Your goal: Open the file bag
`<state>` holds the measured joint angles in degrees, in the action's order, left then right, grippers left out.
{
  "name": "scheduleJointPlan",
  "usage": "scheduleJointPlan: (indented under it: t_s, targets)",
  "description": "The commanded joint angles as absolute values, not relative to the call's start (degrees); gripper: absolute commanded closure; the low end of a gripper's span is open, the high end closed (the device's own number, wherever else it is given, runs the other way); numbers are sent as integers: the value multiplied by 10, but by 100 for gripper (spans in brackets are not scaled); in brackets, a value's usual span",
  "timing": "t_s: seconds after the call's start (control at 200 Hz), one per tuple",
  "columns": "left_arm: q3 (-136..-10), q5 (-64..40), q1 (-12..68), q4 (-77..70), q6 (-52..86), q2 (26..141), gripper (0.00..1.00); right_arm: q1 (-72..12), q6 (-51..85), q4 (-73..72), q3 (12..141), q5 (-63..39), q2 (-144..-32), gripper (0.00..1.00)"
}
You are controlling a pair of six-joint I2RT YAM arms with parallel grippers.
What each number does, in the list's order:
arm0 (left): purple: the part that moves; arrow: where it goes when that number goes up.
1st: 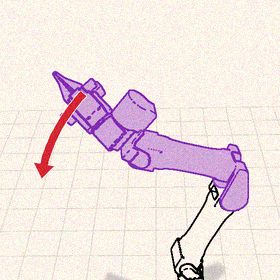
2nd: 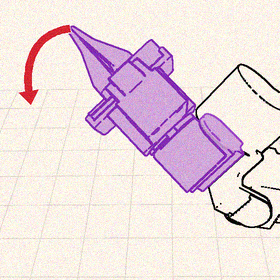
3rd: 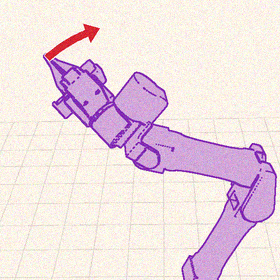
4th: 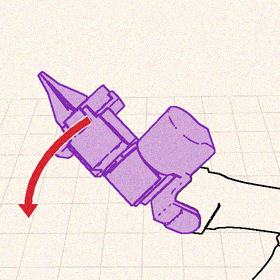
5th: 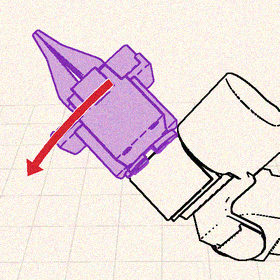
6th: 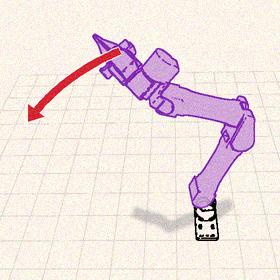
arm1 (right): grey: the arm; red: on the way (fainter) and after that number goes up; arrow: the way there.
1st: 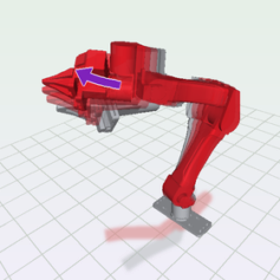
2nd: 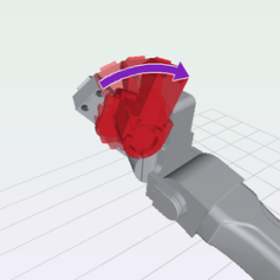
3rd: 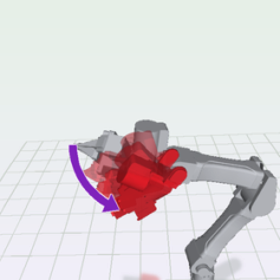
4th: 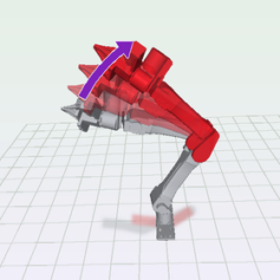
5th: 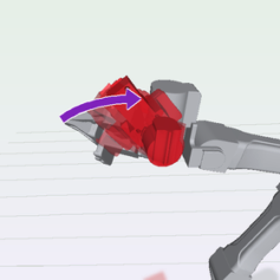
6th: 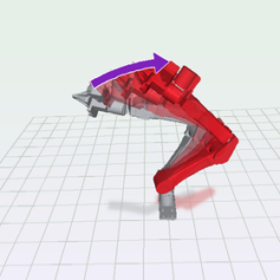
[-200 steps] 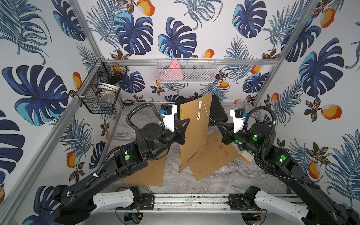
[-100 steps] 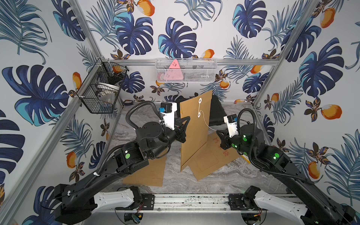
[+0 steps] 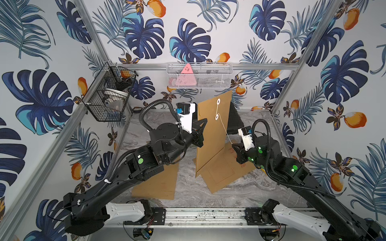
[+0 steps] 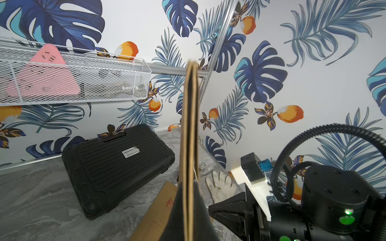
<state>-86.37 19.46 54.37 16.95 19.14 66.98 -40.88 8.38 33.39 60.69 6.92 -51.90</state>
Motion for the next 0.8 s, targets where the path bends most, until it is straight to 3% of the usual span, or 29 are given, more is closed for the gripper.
scheduleJointPlan:
  t_s: [0.0,0.51,0.796]
  targets:
    - [-893,175,526,175,178,695,100,-410,70,338,602,59,-520,100]
    - [-966,80,470,175,196,772,100,-410,74,369,606,129,-563,100]
    - [-965,78,462,176,197,772,100,-409,68,357,591,97,-561,100]
